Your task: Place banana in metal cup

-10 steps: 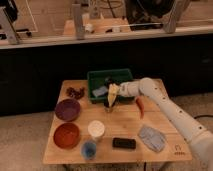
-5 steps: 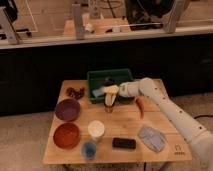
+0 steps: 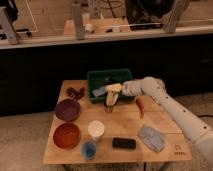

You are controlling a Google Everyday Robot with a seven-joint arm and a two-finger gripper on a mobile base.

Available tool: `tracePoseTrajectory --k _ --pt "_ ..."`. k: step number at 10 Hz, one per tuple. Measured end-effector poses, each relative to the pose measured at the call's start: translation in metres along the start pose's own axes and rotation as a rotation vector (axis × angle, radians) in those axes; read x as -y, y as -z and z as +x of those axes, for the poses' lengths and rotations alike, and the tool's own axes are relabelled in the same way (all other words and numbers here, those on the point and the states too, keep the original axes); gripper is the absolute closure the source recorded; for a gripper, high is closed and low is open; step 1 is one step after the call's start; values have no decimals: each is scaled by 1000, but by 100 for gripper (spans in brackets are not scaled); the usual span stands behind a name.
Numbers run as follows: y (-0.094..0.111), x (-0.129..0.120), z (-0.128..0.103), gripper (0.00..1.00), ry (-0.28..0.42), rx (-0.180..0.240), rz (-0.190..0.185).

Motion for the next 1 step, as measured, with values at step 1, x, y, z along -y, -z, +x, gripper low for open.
tracePoseTrajectory --k 1 --pt "14 -8 7 20 -34 -12 -31"
